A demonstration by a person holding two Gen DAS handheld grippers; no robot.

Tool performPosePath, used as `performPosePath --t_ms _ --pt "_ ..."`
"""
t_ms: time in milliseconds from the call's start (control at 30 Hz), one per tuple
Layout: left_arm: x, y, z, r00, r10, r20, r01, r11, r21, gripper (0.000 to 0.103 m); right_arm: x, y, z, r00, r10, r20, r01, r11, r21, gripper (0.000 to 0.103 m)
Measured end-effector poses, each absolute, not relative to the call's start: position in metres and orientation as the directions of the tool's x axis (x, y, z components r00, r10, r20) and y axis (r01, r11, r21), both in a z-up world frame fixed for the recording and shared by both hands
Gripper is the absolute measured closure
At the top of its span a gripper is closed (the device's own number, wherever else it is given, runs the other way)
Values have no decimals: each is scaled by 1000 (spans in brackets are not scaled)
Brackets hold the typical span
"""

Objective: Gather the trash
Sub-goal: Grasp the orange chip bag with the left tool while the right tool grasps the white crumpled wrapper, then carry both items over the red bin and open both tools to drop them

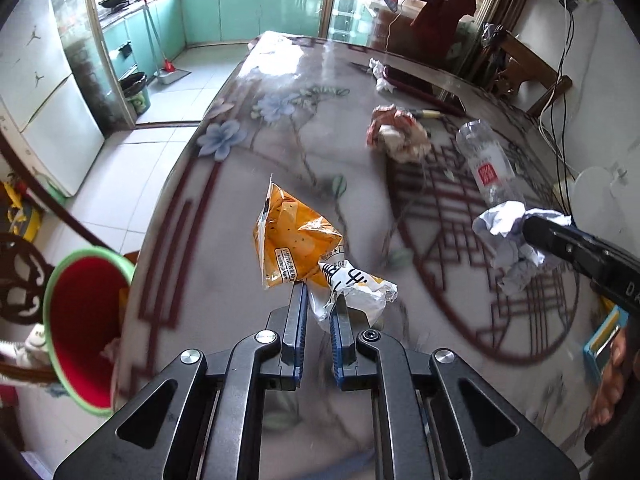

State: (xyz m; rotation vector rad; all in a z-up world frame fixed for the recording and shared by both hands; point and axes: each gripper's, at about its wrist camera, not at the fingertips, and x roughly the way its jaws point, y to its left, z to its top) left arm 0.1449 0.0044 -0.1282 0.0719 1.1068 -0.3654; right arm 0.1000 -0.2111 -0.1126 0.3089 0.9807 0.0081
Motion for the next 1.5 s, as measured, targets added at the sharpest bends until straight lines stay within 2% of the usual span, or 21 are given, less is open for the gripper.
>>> performPosePath --t_ms 667,1500 --pt "105 38 -136 371 -265 -890 295 942 -158 93 65 -172 -110 543 151 -826 96 966 240 64" --pt "112 88 -135 381 -278 -882 286 942 -174 93 64 -103 -104 537 161 -828 54 973 225 64"
